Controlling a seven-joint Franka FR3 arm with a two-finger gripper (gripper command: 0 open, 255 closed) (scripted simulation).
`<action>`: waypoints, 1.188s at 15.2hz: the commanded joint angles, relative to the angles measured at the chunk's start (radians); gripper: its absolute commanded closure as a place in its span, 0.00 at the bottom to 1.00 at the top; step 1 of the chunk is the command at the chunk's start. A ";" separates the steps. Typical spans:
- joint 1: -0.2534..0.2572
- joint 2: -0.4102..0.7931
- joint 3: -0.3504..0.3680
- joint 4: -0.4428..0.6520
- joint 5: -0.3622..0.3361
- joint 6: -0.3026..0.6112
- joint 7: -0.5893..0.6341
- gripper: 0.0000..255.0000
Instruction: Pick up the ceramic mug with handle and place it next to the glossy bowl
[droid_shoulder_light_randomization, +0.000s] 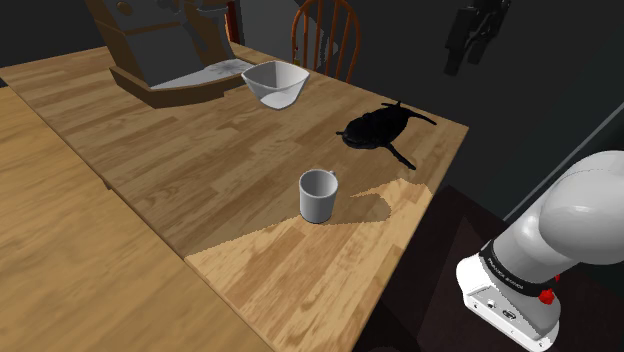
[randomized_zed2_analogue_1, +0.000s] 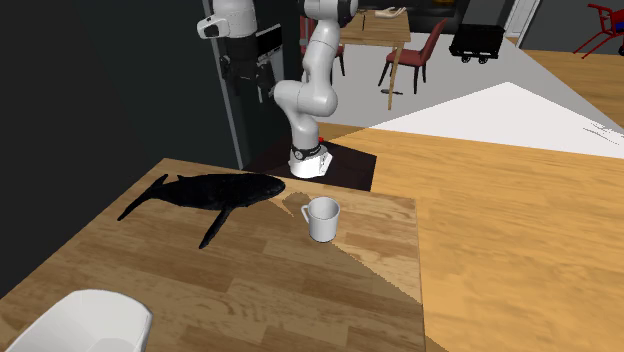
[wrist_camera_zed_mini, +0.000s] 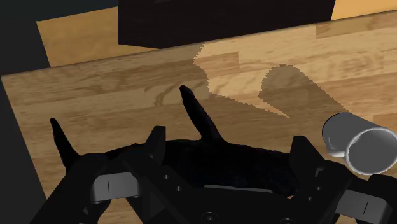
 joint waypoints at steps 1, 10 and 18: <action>0.000 0.000 0.000 0.000 0.000 0.000 0.000 0.00; 0.058 0.080 0.177 -0.105 0.107 0.195 0.182 0.00; 0.096 0.248 0.341 -0.113 0.161 0.384 0.345 0.00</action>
